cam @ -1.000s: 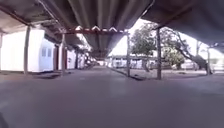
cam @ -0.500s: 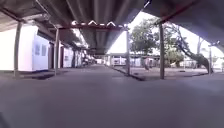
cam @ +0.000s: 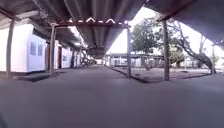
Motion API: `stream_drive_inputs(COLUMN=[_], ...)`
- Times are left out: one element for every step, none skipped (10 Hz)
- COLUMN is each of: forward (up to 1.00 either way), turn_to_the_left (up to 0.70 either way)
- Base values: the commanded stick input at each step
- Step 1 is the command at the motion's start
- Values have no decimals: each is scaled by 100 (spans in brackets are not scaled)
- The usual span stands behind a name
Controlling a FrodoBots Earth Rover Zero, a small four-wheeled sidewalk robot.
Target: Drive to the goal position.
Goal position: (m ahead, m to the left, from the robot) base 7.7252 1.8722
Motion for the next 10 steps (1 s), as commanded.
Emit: stream_drive_inputs(forward=[85, 85, 85, 85, 85, 85, 85, 85, 85, 85], turn_to_the_left=[0, 0, 0, 0, 0, 0, 0, 0, 0, 0])
